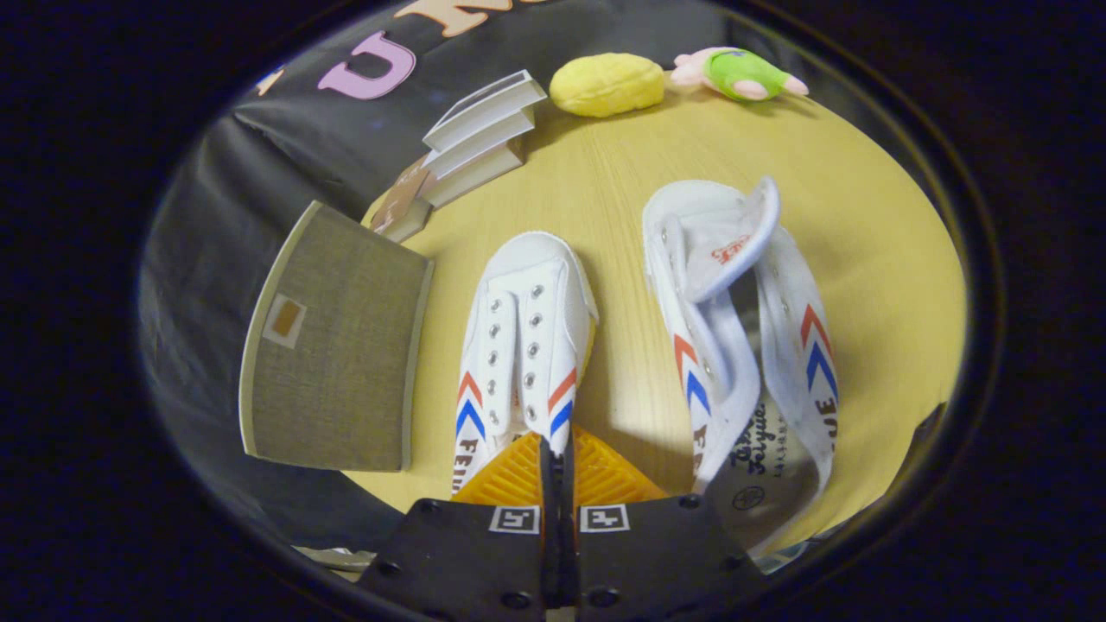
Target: Open the storage box then place both shoes into the box .Put the left shoe in first, then the right shoe, with the right side of both shoes facing outward in a uniform manner.
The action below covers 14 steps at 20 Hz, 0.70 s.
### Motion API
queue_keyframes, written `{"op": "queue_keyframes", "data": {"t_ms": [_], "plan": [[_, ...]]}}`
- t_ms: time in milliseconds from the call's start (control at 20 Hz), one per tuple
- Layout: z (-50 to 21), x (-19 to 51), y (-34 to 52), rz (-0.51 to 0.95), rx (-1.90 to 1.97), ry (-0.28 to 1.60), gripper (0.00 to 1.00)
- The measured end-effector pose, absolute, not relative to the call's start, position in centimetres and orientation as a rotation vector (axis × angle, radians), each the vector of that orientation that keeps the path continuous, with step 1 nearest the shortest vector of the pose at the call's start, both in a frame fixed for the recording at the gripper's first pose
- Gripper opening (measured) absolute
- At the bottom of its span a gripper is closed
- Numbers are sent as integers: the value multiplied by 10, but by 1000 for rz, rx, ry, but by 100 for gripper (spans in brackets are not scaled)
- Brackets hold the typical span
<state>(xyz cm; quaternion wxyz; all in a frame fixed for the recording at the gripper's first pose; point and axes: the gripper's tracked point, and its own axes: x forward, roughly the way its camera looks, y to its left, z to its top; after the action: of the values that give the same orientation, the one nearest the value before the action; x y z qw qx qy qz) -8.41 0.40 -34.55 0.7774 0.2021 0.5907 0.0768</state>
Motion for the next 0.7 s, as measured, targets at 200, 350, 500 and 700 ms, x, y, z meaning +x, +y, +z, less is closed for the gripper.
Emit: {"op": "queue_keyframes", "data": {"t_ms": [200,350,500,700], "plan": [[-336,-82,11,152,511,1272,3],[-325,-78,11,149,530,1247,3],[-305,-67,17,147,573,1220,3],[-265,-48,29,167,585,1158,3]]}}
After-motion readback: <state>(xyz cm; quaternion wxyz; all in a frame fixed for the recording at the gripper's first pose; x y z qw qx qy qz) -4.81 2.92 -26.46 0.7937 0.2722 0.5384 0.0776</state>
